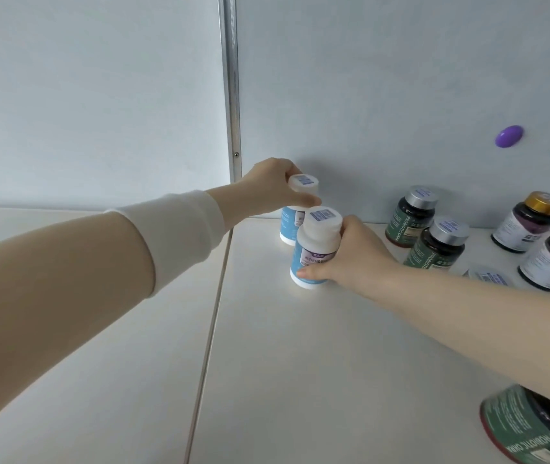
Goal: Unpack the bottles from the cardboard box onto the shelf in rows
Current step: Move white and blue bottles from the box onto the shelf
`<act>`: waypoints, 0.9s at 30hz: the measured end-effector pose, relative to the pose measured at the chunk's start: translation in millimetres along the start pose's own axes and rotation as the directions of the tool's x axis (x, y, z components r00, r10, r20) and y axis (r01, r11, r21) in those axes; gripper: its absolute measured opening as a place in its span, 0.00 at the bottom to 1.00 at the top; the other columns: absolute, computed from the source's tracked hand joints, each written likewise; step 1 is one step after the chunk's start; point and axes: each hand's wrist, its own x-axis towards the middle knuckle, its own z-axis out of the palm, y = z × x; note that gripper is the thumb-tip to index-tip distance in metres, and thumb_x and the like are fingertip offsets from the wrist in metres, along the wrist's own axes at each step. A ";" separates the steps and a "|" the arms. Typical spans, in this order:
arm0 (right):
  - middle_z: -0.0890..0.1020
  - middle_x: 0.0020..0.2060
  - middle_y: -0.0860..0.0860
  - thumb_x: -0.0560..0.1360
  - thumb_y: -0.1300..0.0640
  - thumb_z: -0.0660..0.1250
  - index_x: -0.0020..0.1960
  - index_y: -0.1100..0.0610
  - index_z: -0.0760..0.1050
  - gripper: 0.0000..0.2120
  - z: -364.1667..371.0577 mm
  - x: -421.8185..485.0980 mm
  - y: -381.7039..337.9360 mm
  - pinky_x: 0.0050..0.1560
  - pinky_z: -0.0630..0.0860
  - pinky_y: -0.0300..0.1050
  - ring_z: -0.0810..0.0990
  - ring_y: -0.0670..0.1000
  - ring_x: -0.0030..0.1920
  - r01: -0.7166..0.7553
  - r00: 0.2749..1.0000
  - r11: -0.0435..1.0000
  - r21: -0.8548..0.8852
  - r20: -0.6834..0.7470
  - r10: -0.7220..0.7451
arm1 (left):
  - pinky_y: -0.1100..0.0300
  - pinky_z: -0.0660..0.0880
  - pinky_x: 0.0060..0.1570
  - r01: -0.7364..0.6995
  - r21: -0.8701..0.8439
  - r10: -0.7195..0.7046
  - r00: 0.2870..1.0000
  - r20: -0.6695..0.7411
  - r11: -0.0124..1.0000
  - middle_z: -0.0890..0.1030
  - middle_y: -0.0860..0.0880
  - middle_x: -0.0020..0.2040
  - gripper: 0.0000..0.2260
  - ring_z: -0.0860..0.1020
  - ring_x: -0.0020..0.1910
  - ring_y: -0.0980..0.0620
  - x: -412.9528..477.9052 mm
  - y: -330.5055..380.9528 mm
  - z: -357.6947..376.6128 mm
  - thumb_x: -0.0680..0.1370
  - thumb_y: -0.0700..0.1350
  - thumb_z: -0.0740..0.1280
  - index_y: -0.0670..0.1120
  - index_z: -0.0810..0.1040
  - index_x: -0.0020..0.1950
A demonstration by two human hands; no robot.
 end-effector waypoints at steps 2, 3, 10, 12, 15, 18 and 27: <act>0.73 0.53 0.48 0.61 0.53 0.79 0.60 0.56 0.65 0.34 2.7 0.8 0.2 0.46 0.67 0.40 0.71 0.49 0.51 0.003 1.000 1.000 -0.006 0.004 -0.003 | 0.68 0.69 0.39 -0.006 0.000 0.006 1.000 -0.003 1.000 0.77 0.51 0.49 0.20 0.75 0.47 0.52 2.7 0.1 0.6 0.68 0.52 0.75 0.46 0.77 0.56; 0.72 0.53 0.48 0.62 0.53 0.79 0.60 0.57 0.64 0.34 4.2 0.9 0.7 0.46 0.66 0.39 0.70 0.48 0.51 0.011 1.000 1.000 -0.013 0.008 -0.010 | 0.68 0.69 0.39 -0.009 0.000 0.009 1.000 -0.005 1.000 0.77 0.51 0.49 0.20 0.75 0.47 0.52 3.7 0.0 0.6 0.68 0.51 0.75 0.46 0.77 0.56; 0.72 0.60 0.52 0.62 0.53 0.79 0.60 0.58 0.64 0.35 12.2 4.4 -0.3 0.48 0.65 0.38 0.70 0.49 0.54 0.033 0.999 0.999 -0.039 -0.016 -0.033 | 0.70 0.68 0.40 -0.029 0.023 0.029 1.000 -0.002 0.999 0.76 0.52 0.50 0.21 0.75 0.48 0.52 5.8 -2.1 2.8 0.68 0.52 0.75 0.46 0.75 0.57; 0.72 0.60 0.52 0.62 0.52 0.79 0.60 0.58 0.63 0.35 13.8 5.3 -0.8 0.48 0.65 0.39 0.71 0.51 0.58 0.035 0.999 0.998 -0.047 -0.028 -0.036 | 0.69 0.69 0.40 -0.035 0.029 0.036 0.999 -0.004 0.999 0.76 0.51 0.50 0.22 0.75 0.49 0.52 5.3 -2.3 3.0 0.68 0.52 0.75 0.46 0.75 0.58; 0.73 0.60 0.53 0.62 0.52 0.79 0.61 0.58 0.63 0.35 14.7 5.8 -1.1 0.48 0.66 0.39 0.72 0.51 0.57 0.037 0.999 0.998 -0.055 -0.025 -0.038 | 0.65 0.70 0.44 -0.043 0.039 0.042 0.999 0.016 0.998 0.76 0.51 0.52 0.24 0.75 0.51 0.52 4.8 -1.2 2.2 0.69 0.53 0.74 0.46 0.74 0.60; 0.73 0.62 0.51 0.62 0.49 0.78 0.64 0.57 0.63 0.37 10.6 2.9 -2.4 0.48 0.67 0.40 0.73 0.51 0.59 0.027 1.000 0.997 -0.067 0.010 -0.027 | 0.63 0.68 0.50 -0.046 0.053 0.044 0.998 0.046 0.998 0.76 0.52 0.55 0.24 0.74 0.53 0.54 2.8 7.5 -6.3 0.70 0.53 0.73 0.47 0.73 0.63; 0.67 0.68 0.55 0.70 0.36 0.65 0.72 0.58 0.59 0.40 -44.4 -48.4 -20.8 0.54 0.67 0.44 0.69 0.54 0.66 0.098 0.990 0.932 -0.350 -0.064 -0.128 | 0.59 0.67 0.59 -0.099 0.414 0.115 0.993 -0.014 0.905 0.76 0.48 0.63 0.19 0.72 0.63 0.48 -52.0 74.7 -51.8 0.76 0.51 0.67 0.45 0.74 0.64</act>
